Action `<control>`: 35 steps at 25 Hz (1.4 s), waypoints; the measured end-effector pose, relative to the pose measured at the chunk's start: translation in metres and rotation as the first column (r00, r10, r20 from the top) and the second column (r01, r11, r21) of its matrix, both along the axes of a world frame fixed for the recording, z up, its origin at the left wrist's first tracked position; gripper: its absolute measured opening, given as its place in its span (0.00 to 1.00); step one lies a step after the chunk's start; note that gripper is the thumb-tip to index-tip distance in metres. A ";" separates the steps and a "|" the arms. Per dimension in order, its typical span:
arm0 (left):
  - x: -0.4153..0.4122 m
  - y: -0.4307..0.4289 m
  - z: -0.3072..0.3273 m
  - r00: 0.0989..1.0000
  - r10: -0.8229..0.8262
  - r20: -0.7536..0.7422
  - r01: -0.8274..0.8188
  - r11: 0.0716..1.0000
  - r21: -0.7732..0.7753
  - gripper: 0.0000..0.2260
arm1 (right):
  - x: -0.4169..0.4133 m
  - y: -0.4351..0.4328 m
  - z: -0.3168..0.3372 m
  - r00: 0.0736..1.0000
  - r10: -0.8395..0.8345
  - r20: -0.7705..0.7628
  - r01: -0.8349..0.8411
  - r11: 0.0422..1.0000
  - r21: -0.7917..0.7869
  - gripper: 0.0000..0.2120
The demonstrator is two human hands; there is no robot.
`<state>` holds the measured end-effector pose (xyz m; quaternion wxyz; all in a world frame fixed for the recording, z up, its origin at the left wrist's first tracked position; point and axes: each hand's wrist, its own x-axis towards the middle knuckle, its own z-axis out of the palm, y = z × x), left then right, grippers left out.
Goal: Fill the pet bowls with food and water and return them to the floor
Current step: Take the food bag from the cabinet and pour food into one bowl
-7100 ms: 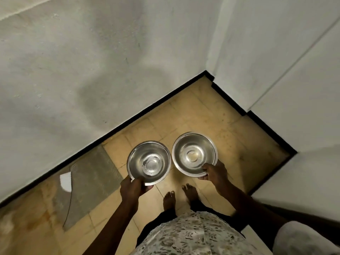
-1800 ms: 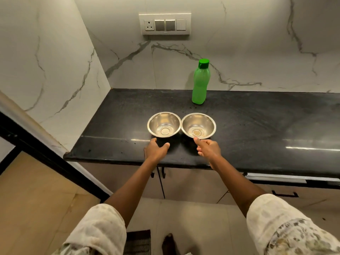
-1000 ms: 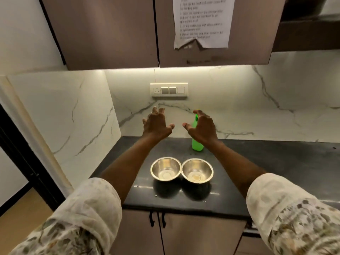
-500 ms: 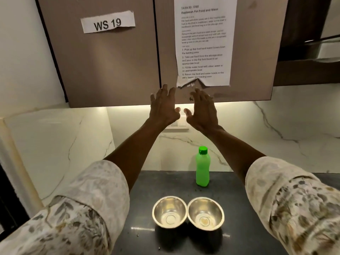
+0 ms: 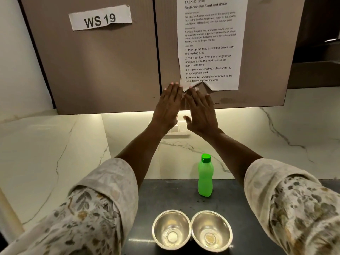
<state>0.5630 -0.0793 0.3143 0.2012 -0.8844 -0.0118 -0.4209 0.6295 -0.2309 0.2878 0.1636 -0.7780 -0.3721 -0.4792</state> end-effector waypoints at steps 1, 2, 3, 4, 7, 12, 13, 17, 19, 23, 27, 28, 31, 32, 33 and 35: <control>0.004 0.002 0.002 1.000 0.009 0.024 -0.010 0.999 0.051 0.46 | 0.000 0.001 -0.001 1.000 -0.010 0.002 0.010 1.000 0.001 0.42; 0.006 0.003 0.005 0.999 0.018 0.047 -0.022 0.995 0.096 0.44 | 0.000 0.003 -0.002 1.000 -0.019 0.006 0.019 1.000 0.003 0.43; 0.008 0.004 0.008 0.997 0.029 0.068 -0.039 0.990 0.139 0.42 | -0.001 0.004 -0.003 0.999 -0.030 0.017 0.030 1.000 0.009 0.44; 0.009 0.006 0.010 0.995 0.041 0.086 -0.056 0.982 0.179 0.40 | -0.001 0.005 -0.004 0.999 -0.039 0.030 0.039 0.999 0.013 0.44; 0.010 0.009 0.005 0.990 0.058 0.126 -0.085 0.971 0.223 0.36 | -0.003 0.009 -0.006 0.997 -0.069 0.037 0.068 0.997 0.021 0.45; -0.001 0.006 0.001 0.978 0.069 0.197 -0.122 0.955 0.269 0.36 | -0.015 0.010 -0.007 0.994 -0.106 0.033 0.103 0.992 0.068 0.44; -0.006 0.005 0.002 0.976 0.064 0.210 -0.123 0.951 0.283 0.35 | -0.019 0.010 -0.006 0.993 -0.111 0.040 0.107 0.991 0.080 0.44; -0.029 -0.004 -0.001 0.960 0.000 0.279 -0.095 0.940 0.327 0.30 | -0.036 0.011 -0.007 0.993 -0.115 0.042 0.106 0.980 0.171 0.43; -0.042 -0.010 -0.003 0.953 -0.039 0.299 -0.069 0.937 0.342 0.27 | -0.048 0.012 -0.008 0.992 -0.117 0.040 0.104 0.965 0.241 0.43; -0.070 -0.026 -0.008 0.934 -0.151 0.325 0.016 0.923 0.384 0.22 | -0.075 0.007 -0.008 0.990 -0.137 0.040 0.112 0.917 0.384 0.41; -0.102 -0.048 -0.011 0.914 -0.197 0.356 0.071 0.939 0.337 0.25 | -0.095 -0.015 -0.011 0.989 -0.113 0.097 0.057 0.887 0.458 0.35; -0.112 -0.055 -0.012 0.910 -0.193 0.367 0.086 0.954 0.289 0.27 | -0.100 -0.022 -0.012 0.990 -0.100 0.100 0.043 0.889 0.457 0.36; -0.138 -0.077 -0.017 0.902 -0.220 0.372 0.186 0.975 0.125 0.36 | -0.117 -0.044 -0.016 0.996 -0.045 0.076 0.004 0.883 0.469 0.36; -0.145 -0.084 -0.019 0.891 -0.233 0.389 0.225 0.972 0.067 0.39 | -0.122 -0.051 -0.017 0.997 -0.026 0.067 -0.010 0.878 0.479 0.37; -0.153 -0.092 -0.021 0.882 -0.235 0.409 0.259 0.966 -0.004 0.41 | -0.128 -0.059 -0.019 0.998 -0.005 0.056 -0.023 0.871 0.490 0.37; -0.167 -0.107 -0.023 0.882 -0.216 0.418 0.289 0.950 -0.118 0.45 | -0.138 -0.075 -0.021 0.999 0.030 0.042 -0.047 0.858 0.511 0.37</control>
